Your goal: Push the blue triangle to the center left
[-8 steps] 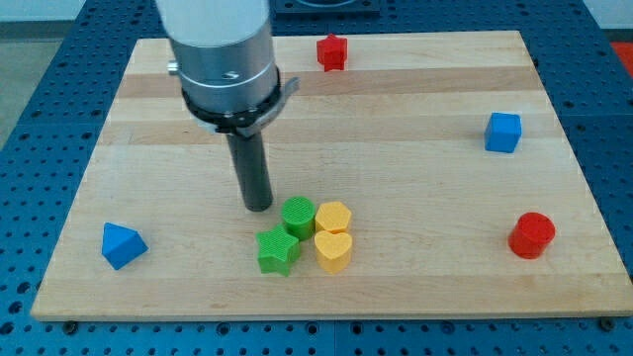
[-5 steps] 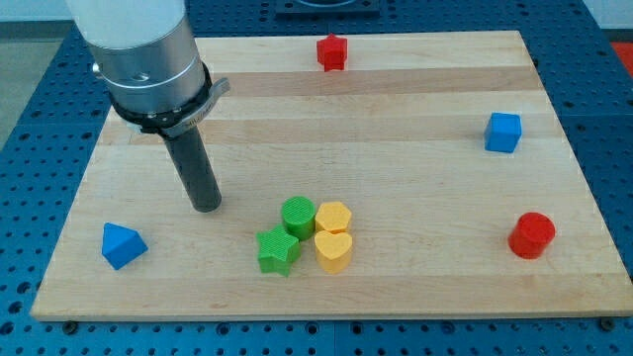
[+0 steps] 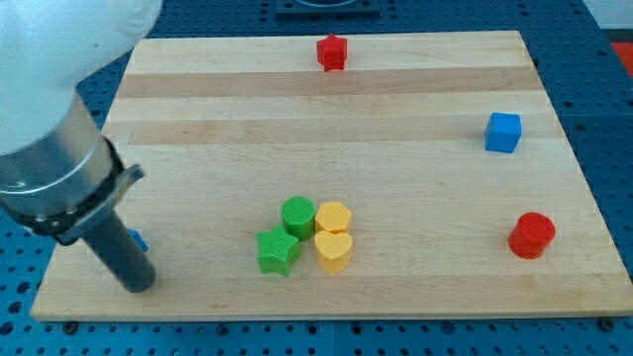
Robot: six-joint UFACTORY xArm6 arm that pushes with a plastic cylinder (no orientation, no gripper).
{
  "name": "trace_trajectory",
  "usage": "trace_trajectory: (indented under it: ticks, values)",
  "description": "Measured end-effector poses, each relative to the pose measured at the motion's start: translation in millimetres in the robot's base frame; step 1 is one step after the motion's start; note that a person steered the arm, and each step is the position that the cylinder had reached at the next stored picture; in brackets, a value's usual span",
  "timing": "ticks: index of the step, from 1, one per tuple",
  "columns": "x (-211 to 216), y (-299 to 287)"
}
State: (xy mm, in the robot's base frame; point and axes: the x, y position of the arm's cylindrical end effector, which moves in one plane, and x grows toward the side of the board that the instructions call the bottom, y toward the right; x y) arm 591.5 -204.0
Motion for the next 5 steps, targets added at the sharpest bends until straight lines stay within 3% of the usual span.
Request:
trace_trajectory:
  ticks: [3,5]
  values:
    - [-27,-38]
    - [-77,-38]
